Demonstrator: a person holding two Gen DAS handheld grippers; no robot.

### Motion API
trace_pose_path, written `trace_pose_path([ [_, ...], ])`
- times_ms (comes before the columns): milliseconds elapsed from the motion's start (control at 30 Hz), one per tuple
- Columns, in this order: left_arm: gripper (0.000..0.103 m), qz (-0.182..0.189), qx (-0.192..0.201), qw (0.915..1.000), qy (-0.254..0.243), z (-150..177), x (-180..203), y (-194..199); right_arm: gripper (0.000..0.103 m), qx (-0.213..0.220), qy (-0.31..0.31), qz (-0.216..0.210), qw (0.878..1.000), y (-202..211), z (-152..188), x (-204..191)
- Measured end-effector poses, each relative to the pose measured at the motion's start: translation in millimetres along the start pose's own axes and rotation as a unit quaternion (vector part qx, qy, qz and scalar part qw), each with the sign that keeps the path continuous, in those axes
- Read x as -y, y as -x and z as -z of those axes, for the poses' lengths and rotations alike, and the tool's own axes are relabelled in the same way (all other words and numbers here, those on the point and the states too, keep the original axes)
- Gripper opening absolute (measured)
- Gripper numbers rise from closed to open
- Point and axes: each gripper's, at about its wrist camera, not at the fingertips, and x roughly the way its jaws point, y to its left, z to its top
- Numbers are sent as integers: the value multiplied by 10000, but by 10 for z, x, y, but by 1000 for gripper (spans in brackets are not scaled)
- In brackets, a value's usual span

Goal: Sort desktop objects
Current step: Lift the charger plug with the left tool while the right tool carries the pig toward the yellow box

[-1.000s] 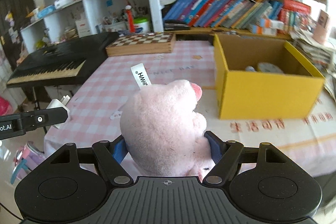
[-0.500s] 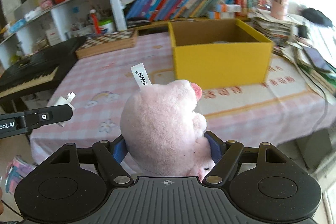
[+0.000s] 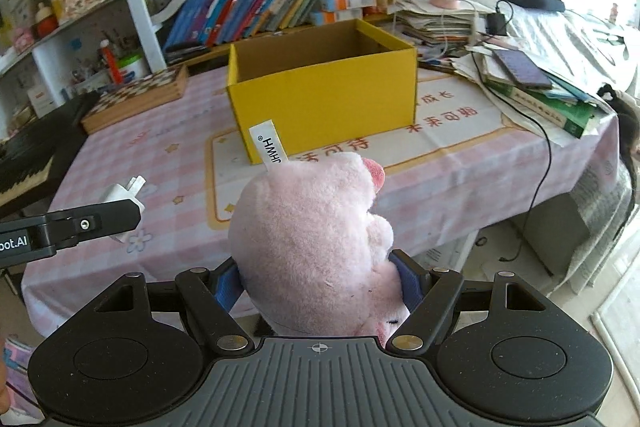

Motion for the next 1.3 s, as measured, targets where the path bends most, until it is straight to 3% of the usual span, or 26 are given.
trace_pose_path([
  [567, 25, 48, -42, 9999, -120, -233, 251, -412, 76, -9, -144, -45, 9999, -215, -286, 447],
  [1300, 25, -369, 113, 9993, 19, -625, 568, -1086, 76, 2, 120, -536, 9985, -751, -952, 1003],
])
